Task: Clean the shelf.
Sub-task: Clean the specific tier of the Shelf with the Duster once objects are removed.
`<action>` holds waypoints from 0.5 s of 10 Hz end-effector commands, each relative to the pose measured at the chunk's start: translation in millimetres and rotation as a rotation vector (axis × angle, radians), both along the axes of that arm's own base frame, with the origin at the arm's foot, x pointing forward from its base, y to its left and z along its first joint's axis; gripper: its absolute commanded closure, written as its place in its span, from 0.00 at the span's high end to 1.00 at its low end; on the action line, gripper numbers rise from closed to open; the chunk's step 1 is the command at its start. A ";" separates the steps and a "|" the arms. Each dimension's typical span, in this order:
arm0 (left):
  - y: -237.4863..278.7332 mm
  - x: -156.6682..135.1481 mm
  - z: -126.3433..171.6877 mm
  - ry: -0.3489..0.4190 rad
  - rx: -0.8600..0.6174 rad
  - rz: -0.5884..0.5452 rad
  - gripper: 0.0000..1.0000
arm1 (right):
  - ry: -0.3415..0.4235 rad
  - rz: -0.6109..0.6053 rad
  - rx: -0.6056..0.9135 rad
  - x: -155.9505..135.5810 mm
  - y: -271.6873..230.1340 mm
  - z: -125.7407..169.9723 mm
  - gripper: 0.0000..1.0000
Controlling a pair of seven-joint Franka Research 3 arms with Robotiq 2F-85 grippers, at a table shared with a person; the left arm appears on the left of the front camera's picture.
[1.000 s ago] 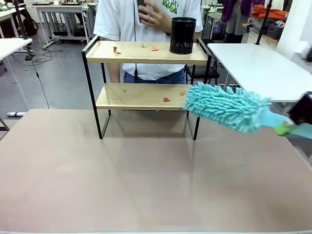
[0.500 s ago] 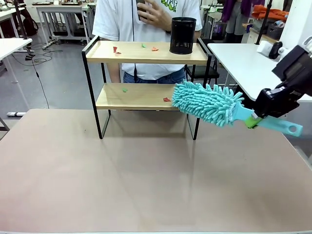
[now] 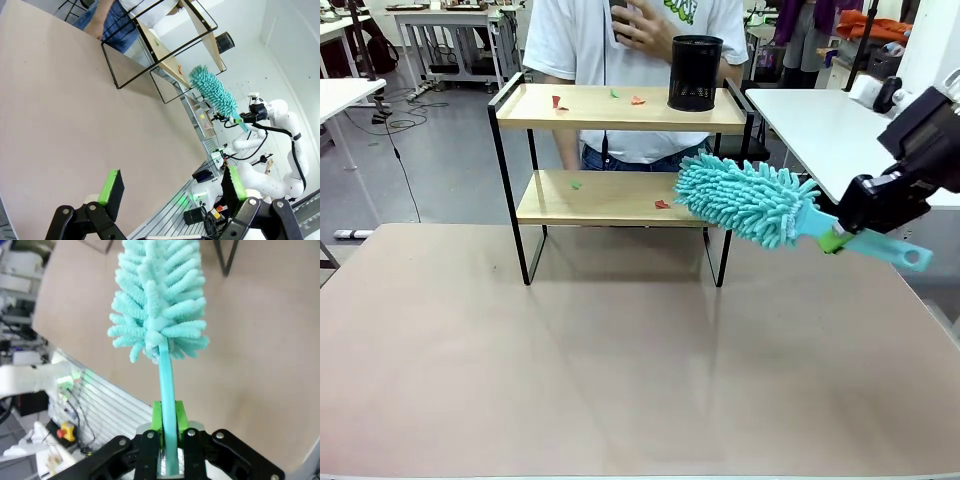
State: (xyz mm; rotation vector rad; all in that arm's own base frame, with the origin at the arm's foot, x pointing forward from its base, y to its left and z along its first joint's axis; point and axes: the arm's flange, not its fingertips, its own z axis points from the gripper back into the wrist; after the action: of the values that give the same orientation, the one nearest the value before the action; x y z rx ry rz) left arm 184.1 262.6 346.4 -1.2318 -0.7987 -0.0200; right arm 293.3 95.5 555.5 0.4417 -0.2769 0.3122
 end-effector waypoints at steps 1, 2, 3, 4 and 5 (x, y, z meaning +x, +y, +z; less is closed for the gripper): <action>-0.9 0.8 0.9 -0.037 -0.003 0.003 1.00 | -0.077 -0.100 0.013 14.9 23.5 -14.2 0.12; -0.9 0.8 0.9 -0.037 -0.003 0.003 1.00 | -0.077 -0.110 -0.008 21.6 29.9 -19.8 0.12; -0.9 0.8 0.9 -0.037 -0.003 0.003 1.00 | -0.065 -0.120 -0.019 29.0 34.3 -25.3 0.12; -0.9 0.8 0.9 -0.037 -0.003 0.003 1.00 | -0.096 -0.147 -0.017 35.5 37.6 -28.5 0.12; -0.9 0.8 0.9 -0.037 -0.003 0.003 1.00 | -0.116 -0.148 -0.026 42.2 43.0 -31.8 0.12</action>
State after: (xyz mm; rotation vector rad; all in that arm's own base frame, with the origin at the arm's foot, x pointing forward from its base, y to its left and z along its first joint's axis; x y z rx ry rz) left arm 184.0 262.6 346.3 -1.2318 -0.7991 -0.0201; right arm 327.9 128.2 527.5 0.3913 -0.3824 0.2248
